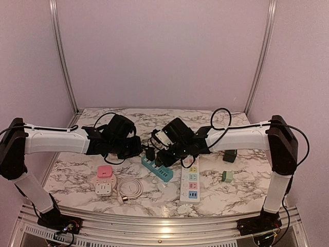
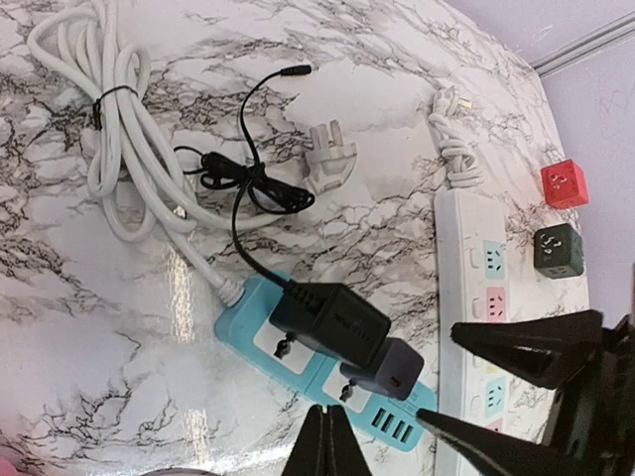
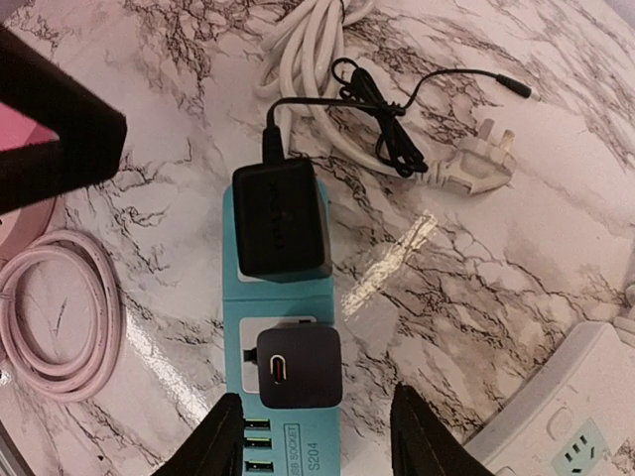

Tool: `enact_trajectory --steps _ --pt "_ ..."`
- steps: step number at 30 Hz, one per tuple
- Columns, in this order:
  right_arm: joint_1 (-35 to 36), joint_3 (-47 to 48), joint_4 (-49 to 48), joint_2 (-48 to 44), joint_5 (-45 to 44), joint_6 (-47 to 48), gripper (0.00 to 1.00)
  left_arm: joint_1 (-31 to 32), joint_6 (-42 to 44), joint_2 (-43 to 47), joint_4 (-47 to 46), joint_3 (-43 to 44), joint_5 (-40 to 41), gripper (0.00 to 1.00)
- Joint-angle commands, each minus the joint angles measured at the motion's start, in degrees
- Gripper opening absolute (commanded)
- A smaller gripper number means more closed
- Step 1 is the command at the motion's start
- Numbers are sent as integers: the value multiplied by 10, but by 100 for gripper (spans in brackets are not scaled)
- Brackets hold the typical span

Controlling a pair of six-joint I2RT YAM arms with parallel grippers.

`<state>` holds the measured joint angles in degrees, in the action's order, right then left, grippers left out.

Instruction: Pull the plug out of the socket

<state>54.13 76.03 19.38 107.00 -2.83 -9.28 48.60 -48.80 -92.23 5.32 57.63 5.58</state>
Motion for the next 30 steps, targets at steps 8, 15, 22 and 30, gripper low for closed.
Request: enact_trajectory --steps 8,15,22,30 --pt "1 7 -36 22 7 43 48 -25 39 -94 22 124 -53 0" --pt "1 0 -43 27 15 43 48 -25 27 -113 8 117 -77 0" --pt "0 0 -51 35 13 41 46 -25 22 -127 8 107 -90 0" --pt "1 0 -58 46 21 38 45 -26 18 -131 5 86 -77 0"
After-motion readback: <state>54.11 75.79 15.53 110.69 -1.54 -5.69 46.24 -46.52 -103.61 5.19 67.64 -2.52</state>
